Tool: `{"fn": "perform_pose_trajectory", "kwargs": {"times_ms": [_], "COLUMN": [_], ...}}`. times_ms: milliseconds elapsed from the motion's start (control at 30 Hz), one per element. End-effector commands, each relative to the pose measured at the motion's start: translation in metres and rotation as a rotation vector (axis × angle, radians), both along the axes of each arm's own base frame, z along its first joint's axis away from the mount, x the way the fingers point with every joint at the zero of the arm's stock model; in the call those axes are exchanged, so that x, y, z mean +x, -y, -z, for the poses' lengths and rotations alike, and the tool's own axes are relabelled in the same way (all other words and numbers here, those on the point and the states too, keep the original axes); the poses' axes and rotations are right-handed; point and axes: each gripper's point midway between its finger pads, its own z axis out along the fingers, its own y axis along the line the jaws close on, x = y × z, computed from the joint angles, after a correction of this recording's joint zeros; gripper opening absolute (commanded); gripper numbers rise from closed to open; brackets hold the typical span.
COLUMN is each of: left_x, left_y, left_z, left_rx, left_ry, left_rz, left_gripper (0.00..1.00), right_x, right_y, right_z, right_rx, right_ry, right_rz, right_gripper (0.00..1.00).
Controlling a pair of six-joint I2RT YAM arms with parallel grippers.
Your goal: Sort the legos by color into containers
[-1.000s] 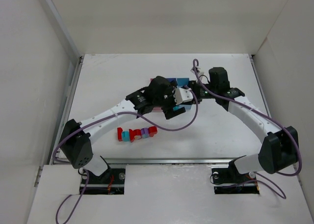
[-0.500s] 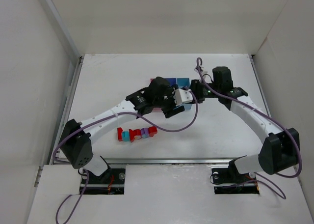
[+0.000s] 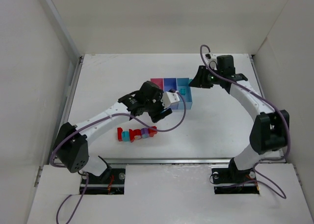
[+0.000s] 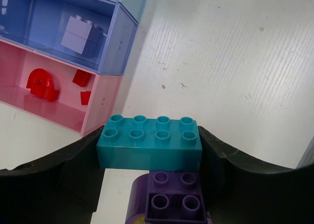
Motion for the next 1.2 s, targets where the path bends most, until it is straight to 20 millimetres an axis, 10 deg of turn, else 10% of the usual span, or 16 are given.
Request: {"fn": "perform_pose_trajectory", "kwargs": {"times_ms": [0, 133, 567, 867, 1000, 1167], "left_x": [0.0, 0.0, 0.006, 0.015, 0.02, 0.025], "left_y": [0.005, 0.005, 0.013, 0.025, 0.033, 0.044], "left_z": [-0.026, -0.026, -0.038, -0.089, -0.133, -0.137], "left_rx": [-0.064, -0.068, -0.102, -0.237, -0.371, -0.37], "left_ry": [0.046, 0.041, 0.058, 0.221, 0.376, 0.394], "left_rz": [-0.004, -0.01, -0.009, 0.055, 0.078, 0.086], "left_gripper": [0.0, 0.0, 0.0, 0.0, 0.0, 0.0], "right_x": [0.027, 0.037, 0.028, -0.072, -0.106, -0.115], "right_y": [0.006, -0.003, -0.03, -0.062, -0.071, -0.095], "right_z": [0.013, 0.016, 0.012, -0.084, -0.097, -0.092], "right_rx": [-0.091, -0.107, -0.125, 0.189, 0.277, 0.272], "right_ry": [-0.001, -0.001, -0.005, 0.271, 0.236, 0.203], "right_rz": [0.045, 0.026, -0.088, -0.449, -0.439, -0.458], "right_gripper": [0.0, 0.1, 0.93, 1.0, 1.0, 1.0]}}
